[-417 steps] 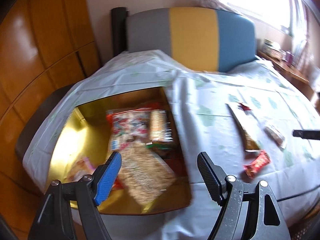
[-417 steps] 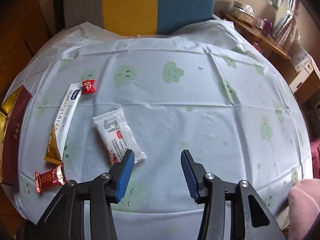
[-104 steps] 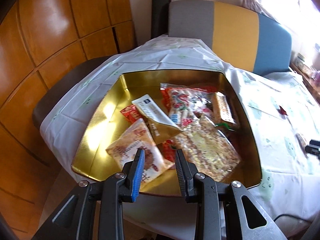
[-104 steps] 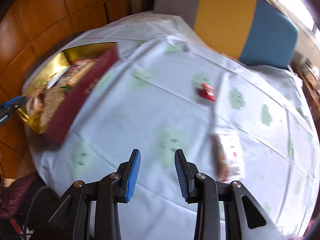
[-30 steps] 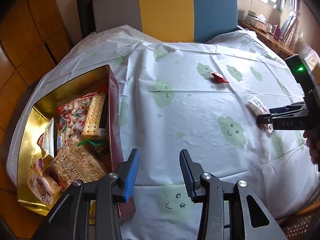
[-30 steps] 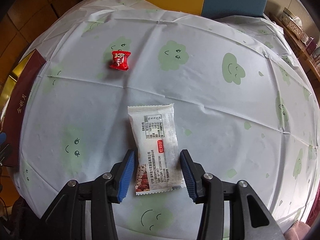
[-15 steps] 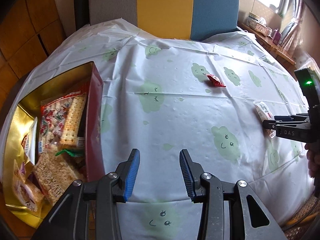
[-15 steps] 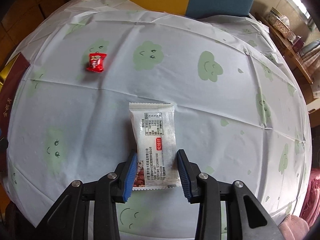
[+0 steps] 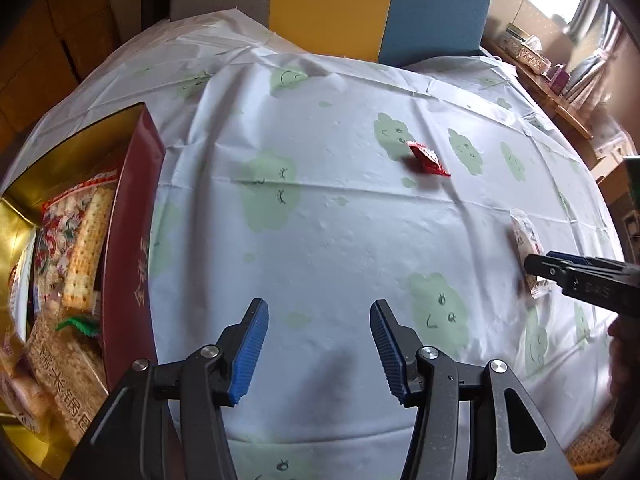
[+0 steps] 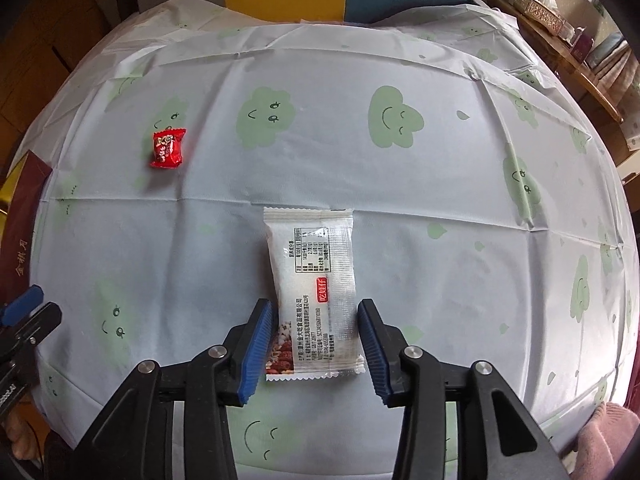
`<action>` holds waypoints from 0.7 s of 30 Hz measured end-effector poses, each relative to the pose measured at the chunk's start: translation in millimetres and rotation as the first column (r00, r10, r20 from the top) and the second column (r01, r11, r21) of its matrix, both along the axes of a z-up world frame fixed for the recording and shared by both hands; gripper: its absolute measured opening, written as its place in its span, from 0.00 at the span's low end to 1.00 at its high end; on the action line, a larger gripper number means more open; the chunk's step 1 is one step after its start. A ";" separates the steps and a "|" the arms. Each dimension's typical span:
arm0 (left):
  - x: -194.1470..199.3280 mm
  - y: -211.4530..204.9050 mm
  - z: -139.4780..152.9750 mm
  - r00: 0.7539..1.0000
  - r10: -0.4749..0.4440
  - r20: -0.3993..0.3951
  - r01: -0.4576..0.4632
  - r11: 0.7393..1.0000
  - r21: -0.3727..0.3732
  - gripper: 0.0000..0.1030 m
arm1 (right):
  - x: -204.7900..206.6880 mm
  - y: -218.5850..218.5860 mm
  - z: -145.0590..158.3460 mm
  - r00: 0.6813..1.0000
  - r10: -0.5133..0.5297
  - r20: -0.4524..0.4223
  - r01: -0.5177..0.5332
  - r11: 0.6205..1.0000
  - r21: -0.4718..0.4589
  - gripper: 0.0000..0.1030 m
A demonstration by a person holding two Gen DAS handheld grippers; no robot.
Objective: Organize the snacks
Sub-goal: 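Grasp the biscuit packet with the right gripper while the left gripper reaches toward the second red candy, then grasp the second red candy with the left gripper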
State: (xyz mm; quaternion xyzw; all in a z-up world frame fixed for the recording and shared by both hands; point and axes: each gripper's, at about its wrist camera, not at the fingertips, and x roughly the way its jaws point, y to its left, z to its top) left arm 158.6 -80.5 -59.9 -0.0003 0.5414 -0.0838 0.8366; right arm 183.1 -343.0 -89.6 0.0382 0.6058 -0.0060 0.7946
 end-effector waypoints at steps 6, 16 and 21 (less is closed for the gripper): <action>15.6 -10.6 6.8 0.999 0.000 0.033 -0.001 1.000 0.024 0.52 | -1.3 -14.7 16.2 0.996 -0.061 0.061 0.055 0.993 0.103 0.44; 63.5 -71.0 14.5 0.994 -0.087 0.065 0.091 0.994 -0.066 0.47 | -8.1 -51.8 40.9 0.961 -0.256 0.106 0.231 0.951 0.204 0.44; 93.9 -94.2 -1.9 0.993 -0.117 0.030 0.118 0.992 -0.042 0.35 | -6.8 -49.2 37.3 0.964 -0.251 0.091 0.230 0.954 0.192 0.44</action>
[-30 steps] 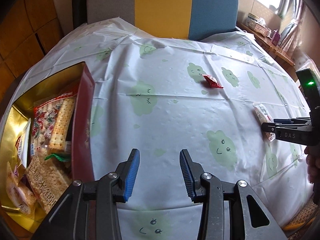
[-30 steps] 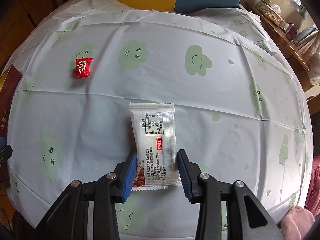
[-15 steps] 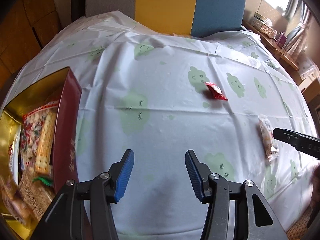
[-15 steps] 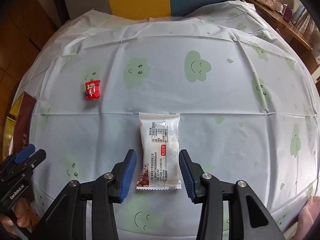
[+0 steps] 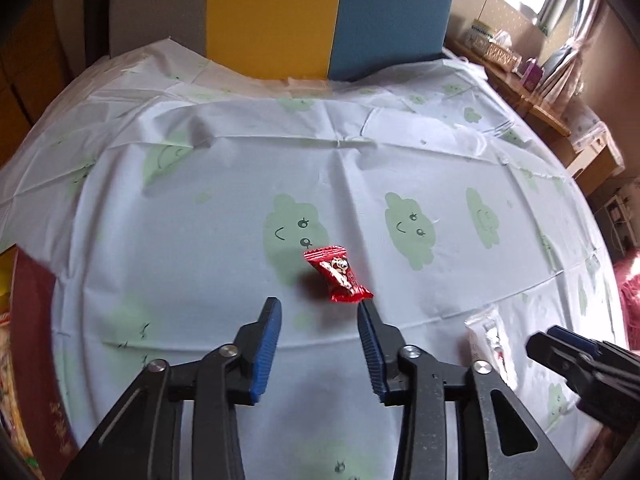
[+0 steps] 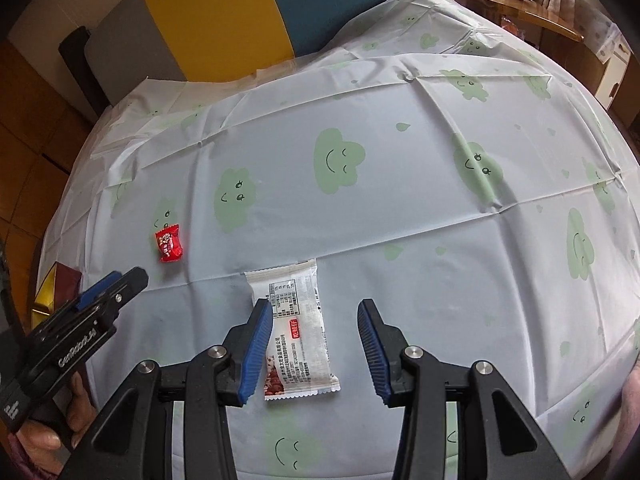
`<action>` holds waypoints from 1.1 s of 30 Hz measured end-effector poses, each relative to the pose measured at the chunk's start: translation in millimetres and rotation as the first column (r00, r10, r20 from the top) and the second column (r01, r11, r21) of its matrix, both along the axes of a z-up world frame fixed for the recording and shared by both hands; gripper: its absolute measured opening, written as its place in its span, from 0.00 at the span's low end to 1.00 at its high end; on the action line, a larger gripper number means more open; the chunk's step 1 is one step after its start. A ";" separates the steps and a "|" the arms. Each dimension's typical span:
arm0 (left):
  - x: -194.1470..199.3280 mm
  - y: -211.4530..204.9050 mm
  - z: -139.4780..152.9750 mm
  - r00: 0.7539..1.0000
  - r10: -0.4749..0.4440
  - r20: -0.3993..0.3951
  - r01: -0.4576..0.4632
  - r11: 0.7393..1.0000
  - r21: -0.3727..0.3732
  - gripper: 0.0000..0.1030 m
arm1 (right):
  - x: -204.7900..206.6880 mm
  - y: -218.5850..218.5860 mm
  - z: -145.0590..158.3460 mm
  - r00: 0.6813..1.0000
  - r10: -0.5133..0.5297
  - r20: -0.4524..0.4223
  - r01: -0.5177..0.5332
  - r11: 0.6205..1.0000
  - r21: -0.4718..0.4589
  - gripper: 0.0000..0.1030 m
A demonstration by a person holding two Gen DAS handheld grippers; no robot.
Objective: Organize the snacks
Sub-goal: 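Grasp the second red candy with the left gripper, then lift the red candy toward the tin with the left gripper while the right holds the biscuit packet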
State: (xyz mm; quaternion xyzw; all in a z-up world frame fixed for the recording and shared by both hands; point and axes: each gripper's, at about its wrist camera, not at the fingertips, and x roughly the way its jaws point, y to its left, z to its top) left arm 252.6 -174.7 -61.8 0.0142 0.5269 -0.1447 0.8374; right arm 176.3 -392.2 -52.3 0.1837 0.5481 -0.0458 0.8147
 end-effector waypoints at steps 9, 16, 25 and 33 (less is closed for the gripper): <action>19.5 -13.4 -12.0 1.000 -0.001 -0.001 0.001 1.000 -0.008 0.35 | 0.3 -0.1 -0.6 1.000 0.006 -0.007 -0.006 1.000 -0.019 0.44; 20.9 -7.2 -12.8 1.000 -0.007 0.023 0.007 1.000 -0.027 0.15 | 2.9 2.2 -5.3 1.000 0.019 -0.022 -0.020 0.999 -0.029 0.44; -27.8 23.8 -9.9 0.998 -0.012 0.063 0.008 0.998 0.058 0.15 | 6.2 9.8 -8.7 0.997 0.079 -0.023 -0.080 0.997 -0.014 0.41; -78.0 53.3 -7.4 0.998 -0.006 0.070 0.001 0.997 0.072 0.15 | 8.3 24.1 -22.2 0.986 0.145 -0.081 -0.147 0.989 -0.026 0.43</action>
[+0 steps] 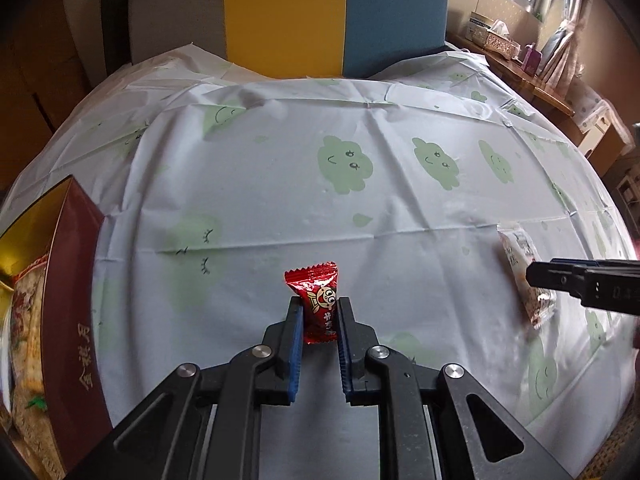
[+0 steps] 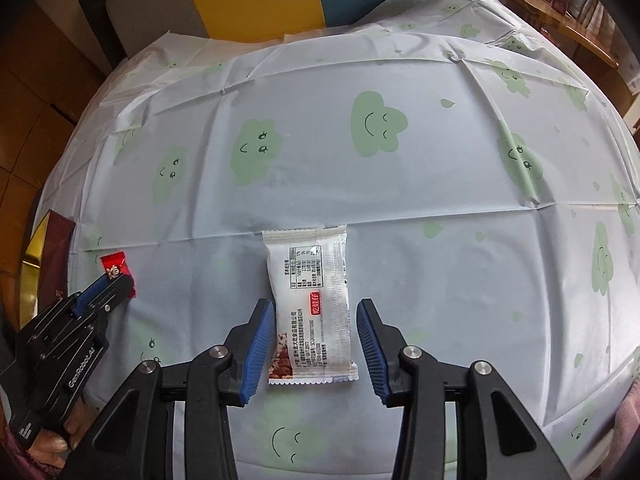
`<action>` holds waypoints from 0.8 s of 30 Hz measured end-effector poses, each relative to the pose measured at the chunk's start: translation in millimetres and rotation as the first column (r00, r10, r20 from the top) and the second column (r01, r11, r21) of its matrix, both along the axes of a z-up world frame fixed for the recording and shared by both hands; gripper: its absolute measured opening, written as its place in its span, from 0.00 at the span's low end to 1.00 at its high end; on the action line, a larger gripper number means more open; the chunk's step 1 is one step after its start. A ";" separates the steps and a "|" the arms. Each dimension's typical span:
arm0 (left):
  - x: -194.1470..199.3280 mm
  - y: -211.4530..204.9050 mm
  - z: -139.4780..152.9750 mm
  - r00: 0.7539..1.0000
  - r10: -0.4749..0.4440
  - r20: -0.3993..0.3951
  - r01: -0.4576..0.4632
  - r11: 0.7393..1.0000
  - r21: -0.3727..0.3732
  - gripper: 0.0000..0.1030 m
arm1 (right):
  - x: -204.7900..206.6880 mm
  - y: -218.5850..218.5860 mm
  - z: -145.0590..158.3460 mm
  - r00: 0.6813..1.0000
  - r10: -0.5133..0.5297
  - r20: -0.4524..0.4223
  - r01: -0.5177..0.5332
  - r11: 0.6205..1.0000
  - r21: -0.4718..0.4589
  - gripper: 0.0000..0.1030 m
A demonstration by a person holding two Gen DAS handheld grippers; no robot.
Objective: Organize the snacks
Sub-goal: 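Lift the red candy toward the tin with the left gripper while the right holds the biscuit packet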
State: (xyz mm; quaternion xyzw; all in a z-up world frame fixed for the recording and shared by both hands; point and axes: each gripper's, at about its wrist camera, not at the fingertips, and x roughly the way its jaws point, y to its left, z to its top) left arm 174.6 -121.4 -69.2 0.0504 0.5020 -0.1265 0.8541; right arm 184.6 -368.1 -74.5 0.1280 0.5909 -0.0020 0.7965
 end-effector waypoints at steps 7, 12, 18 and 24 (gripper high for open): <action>-32.2 9.5 -0.3 0.999 -0.008 0.040 0.007 1.000 0.027 0.15 | 2.0 9.5 -10.6 0.999 0.039 -0.027 -0.040 0.998 -0.055 0.37; -39.9 11.9 -1.6 0.998 -0.007 0.067 0.005 0.999 0.032 0.16 | -0.9 32.2 -9.7 0.990 0.142 -0.004 -0.141 0.987 -0.080 0.33; -41.5 11.9 -3.4 0.996 0.000 0.087 -0.003 0.999 0.034 0.16 | -1.3 36.9 -13.9 0.986 0.167 -0.013 -0.167 0.984 -0.054 0.35; -43.9 10.8 -5.6 0.995 0.001 0.103 -0.005 0.999 0.041 0.16 | 0.0 37.4 -18.5 0.982 0.191 -0.013 -0.191 0.979 -0.074 0.38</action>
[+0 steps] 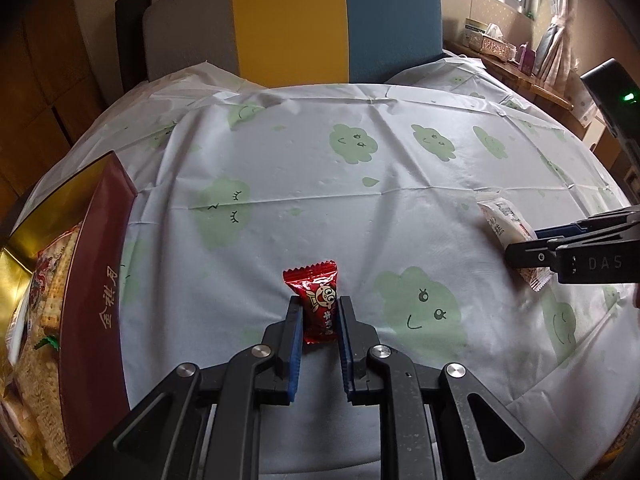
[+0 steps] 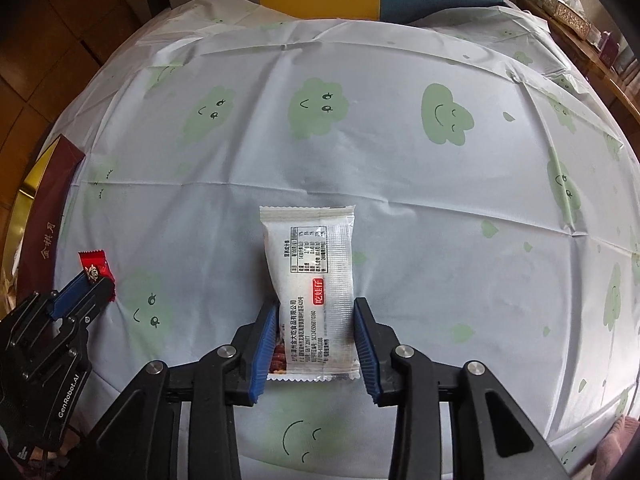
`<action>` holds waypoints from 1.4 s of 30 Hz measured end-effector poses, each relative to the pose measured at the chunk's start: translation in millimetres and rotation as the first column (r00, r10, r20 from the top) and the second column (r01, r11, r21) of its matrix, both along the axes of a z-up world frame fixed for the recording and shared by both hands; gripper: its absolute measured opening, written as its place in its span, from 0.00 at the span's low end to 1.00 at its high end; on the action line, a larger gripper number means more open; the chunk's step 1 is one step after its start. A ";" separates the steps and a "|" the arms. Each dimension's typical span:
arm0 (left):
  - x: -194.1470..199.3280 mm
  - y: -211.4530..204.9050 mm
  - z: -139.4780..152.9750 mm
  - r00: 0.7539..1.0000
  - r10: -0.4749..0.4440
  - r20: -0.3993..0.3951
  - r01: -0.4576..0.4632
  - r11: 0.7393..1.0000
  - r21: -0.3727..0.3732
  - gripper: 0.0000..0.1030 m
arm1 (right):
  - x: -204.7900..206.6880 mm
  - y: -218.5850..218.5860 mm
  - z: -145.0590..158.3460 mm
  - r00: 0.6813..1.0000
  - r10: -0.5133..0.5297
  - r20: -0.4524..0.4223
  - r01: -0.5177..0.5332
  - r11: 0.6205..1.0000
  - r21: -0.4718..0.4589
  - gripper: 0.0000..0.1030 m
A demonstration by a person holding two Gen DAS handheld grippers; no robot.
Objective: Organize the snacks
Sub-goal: 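Lift the red candy toward the tin with the left gripper while the right holds the biscuit packet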
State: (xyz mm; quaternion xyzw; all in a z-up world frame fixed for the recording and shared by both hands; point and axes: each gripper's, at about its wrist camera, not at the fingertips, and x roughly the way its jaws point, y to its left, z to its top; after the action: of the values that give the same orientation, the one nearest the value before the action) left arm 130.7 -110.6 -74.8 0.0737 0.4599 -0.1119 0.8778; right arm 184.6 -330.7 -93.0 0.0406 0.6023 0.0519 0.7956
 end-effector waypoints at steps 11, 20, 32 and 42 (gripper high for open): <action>-0.4 2.9 -0.1 1.000 -0.008 0.009 0.008 1.000 -0.014 0.16 | -14.1 12.5 3.8 0.999 0.050 0.012 -0.049 0.998 -0.045 0.40; -0.4 7.2 5.3 1.000 0.006 -0.016 -0.006 1.000 -0.022 0.15 | -9.4 26.6 -0.7 0.997 0.079 0.025 -0.077 0.994 -0.083 0.40; -25.3 19.9 40.5 0.999 0.010 0.038 -0.008 0.999 -0.048 0.15 | -17.4 40.5 0.6 0.991 0.127 0.048 -0.119 0.982 -0.145 0.39; -47.7 43.4 68.7 0.996 0.037 0.087 -0.031 0.997 -0.069 0.15 | -25.4 45.7 1.3 0.991 0.126 0.053 -0.117 0.983 -0.142 0.39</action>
State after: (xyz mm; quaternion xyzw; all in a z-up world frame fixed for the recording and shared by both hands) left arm 83.0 -67.2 -6.1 0.0408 0.4180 -0.1091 0.9010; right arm 159.2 -285.0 -91.7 -0.0533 0.5811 0.0594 0.8099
